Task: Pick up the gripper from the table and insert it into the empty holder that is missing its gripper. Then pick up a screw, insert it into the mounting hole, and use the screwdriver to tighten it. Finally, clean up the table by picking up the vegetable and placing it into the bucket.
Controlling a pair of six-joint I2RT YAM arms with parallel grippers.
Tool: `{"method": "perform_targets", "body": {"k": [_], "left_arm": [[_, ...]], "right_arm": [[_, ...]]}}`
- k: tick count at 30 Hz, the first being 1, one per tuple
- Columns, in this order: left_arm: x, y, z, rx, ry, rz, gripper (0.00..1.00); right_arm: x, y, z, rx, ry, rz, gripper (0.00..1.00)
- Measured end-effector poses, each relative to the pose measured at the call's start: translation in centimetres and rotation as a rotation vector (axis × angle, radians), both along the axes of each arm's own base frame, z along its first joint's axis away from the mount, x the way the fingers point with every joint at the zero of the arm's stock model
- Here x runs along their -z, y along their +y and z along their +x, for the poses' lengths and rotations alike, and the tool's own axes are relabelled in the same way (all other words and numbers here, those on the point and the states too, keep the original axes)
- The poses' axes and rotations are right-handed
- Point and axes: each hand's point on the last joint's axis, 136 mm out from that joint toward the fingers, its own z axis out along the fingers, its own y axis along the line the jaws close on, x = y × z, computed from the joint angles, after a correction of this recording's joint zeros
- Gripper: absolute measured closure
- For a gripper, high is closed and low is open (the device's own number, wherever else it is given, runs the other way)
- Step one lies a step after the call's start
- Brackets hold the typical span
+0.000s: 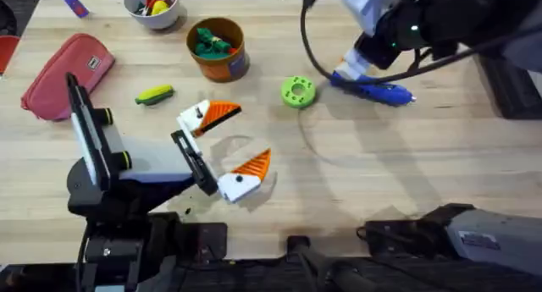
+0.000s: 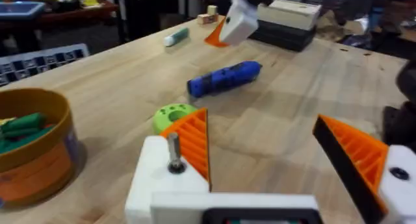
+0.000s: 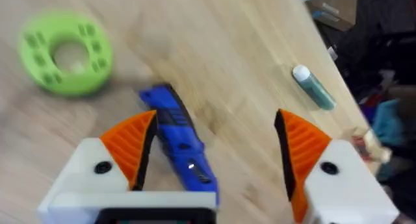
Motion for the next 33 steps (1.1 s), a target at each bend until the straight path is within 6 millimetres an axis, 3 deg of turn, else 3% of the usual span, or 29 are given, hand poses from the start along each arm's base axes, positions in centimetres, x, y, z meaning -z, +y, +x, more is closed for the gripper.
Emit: {"method": "perform_targets", "body": {"k": [4,10,14,18,21,27,33], "left_arm": [[-0.1,1.0,1.4,-0.106,0.039,-0.029,0.015],[-0.2,3.7,2.9,-0.329,0.172,-0.014,0.014],[-2.7,6.3,2.3,-0.498,0.214,0.086,0.014],[-6.5,9.2,1.4,-0.671,0.285,0.191,0.014],[-8.0,10.6,1.3,-0.739,0.38,0.257,0.015],[-7.6,12.4,2.5,-0.79,0.66,0.411,0.016],[-7.8,13.0,6.0,-0.782,0.776,0.474,0.015]], "right_arm": [[-3.1,1.1,-0.9,0.123,-0.081,0.191,0.009],[-6.2,0.8,-2.2,0.28,-0.146,0.406,0.008],[-7.5,0.5,-3.0,0.322,-0.168,0.475,0.008],[-8.1,0.3,-3.3,0.352,-0.181,0.52,0.009],[-8.1,0.3,-3.3,0.369,-0.177,0.537,0.009],[-8.1,0.3,-3.3,0.381,-0.176,0.549,0.009],[-8.1,0.3,-3.3,0.384,-0.176,0.552,0.008]]}}
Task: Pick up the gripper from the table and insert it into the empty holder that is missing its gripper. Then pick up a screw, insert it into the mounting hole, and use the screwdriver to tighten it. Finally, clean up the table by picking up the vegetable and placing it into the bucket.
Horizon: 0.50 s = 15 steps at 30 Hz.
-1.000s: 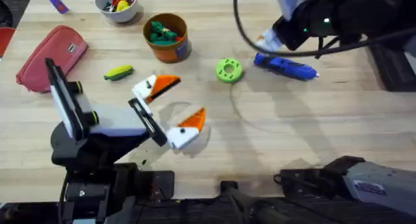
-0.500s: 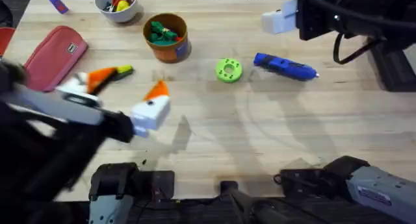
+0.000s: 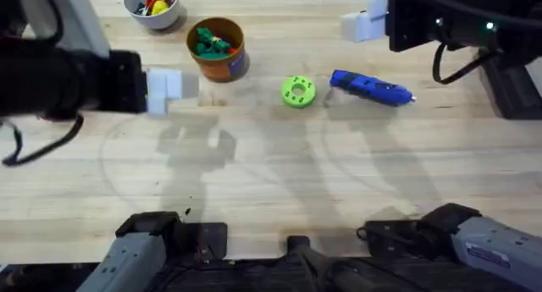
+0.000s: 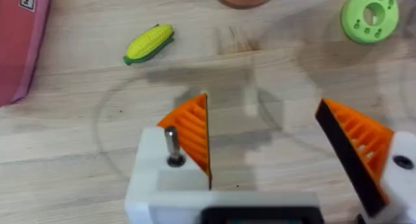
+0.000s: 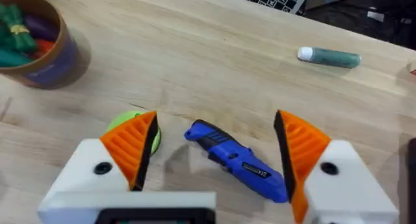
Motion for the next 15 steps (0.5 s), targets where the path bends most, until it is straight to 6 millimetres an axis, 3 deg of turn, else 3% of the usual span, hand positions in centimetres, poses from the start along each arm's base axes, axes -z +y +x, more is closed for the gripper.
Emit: {"method": "perform_targets", "body": {"k": [7,15], "left_arm": [[1.4,1.3,1.1,0.008,0.09,0.089,0.015],[4.1,4.0,1.4,0.165,0.231,0.279,0.016]], "right_arm": [[0.0,0.0,0.0,0.002,0.0,0.003,0.01],[0.0,0.0,0.0,0.002,0.0,0.003,0.009]]}}
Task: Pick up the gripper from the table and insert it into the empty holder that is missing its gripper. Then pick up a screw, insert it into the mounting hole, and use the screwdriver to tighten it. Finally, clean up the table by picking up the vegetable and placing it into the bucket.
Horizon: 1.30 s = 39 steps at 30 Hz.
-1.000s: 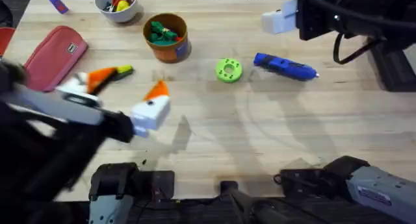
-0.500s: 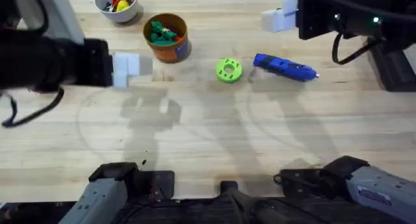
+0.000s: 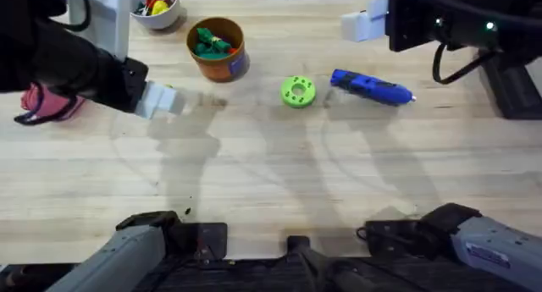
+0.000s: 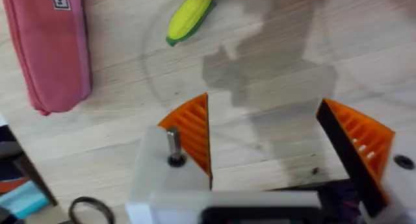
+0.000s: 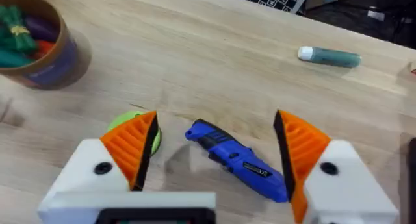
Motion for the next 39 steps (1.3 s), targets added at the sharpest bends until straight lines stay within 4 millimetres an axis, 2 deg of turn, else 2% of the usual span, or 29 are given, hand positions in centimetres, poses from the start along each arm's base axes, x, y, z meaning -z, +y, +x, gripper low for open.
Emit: {"method": "perform_targets", "body": {"k": [3,8,12,15,20,23,30,32,36,39], "left_arm": [[1.0,1.6,0.5,0.049,0.047,0.046,0.017],[2.2,4.1,2.8,0.163,0.052,0.12,0.017],[3.8,5.5,3.7,0.263,0.098,0.159,0.018],[5.8,6.6,4.2,0.335,0.165,0.166,0.017],[9.1,8.5,6.4,0.39,0.199,0.176,0.017],[11.3,8.9,6.5,0.436,0.253,0.16,0.017],[15.7,9.4,8.3,0.485,0.287,0.14,0.015],[16.3,9.3,8.5,0.493,0.289,0.132,0.015],[16.2,9.0,9.3,0.506,0.253,0.118,0.006],[16.3,8.6,9.4,0.519,0.245,0.095,0.038]], "right_arm": [[0.0,0.0,0.0,0.0,0.0,0.0,0.009],[0.0,0.0,0.0,0.0,0.0,0.0,0.009],[0.0,0.0,0.0,0.0,0.0,0.0,0.009],[0.0,0.0,0.0,0.0,0.0,0.0,0.009],[0.0,0.0,0.0,0.0,0.0,0.0,0.009],[0.0,0.0,0.0,0.0,0.0,0.0,0.008],[0.0,0.0,0.0,0.0,0.0,0.0,0.008],[0.0,0.0,0.0,0.0,0.0,0.0,0.007],[0.0,0.0,0.0,0.0,-0.001,0.0,0.008],[0.0,0.0,0.0,0.0,0.0,0.0,0.008]]}}
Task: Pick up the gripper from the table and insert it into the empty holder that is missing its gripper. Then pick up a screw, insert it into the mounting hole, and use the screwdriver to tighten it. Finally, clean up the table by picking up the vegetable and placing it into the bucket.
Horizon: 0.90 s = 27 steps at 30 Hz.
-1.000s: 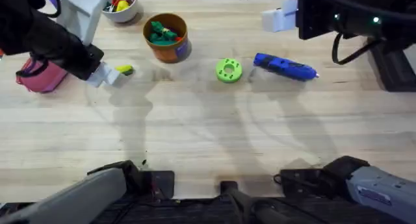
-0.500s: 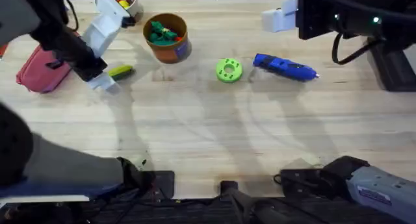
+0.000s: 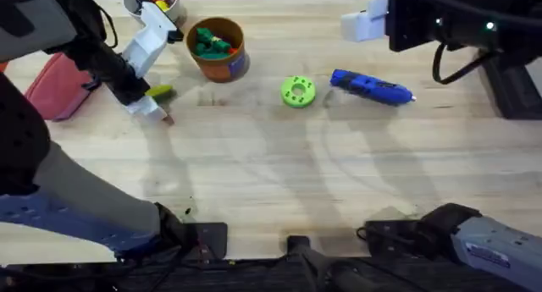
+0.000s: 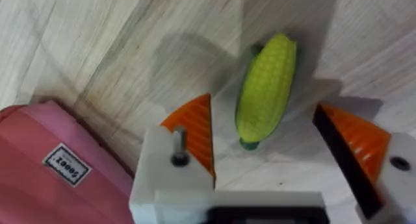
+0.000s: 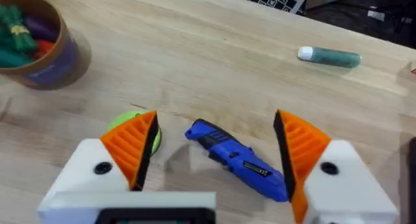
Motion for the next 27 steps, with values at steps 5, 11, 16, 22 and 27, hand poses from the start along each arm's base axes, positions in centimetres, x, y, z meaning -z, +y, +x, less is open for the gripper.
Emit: {"method": "perform_targets", "body": {"k": [5,11,16,22,27], "left_arm": [[0.2,-0.9,0.0,0.009,0.001,-0.052,0.368],[0.2,-1.1,0.5,0.01,-0.018,-0.071,0.847],[0.2,-1.2,0.4,0.009,-0.017,-0.072,0.856],[0.2,-1.2,0.4,0.0,-0.016,-0.074,0.865],[0.1,-1.1,0.5,-0.007,-0.017,-0.075,0.872]], "right_arm": [[0.0,0.0,0.0,0.0,0.001,0.0,0.008],[0.0,0.0,0.0,0.0,0.001,0.0,0.008],[0.0,0.0,0.0,0.0,0.001,0.0,0.009],[0.0,0.0,0.0,0.0,0.001,0.0,0.009],[0.0,0.0,0.0,0.0,0.001,0.0,0.007]]}}
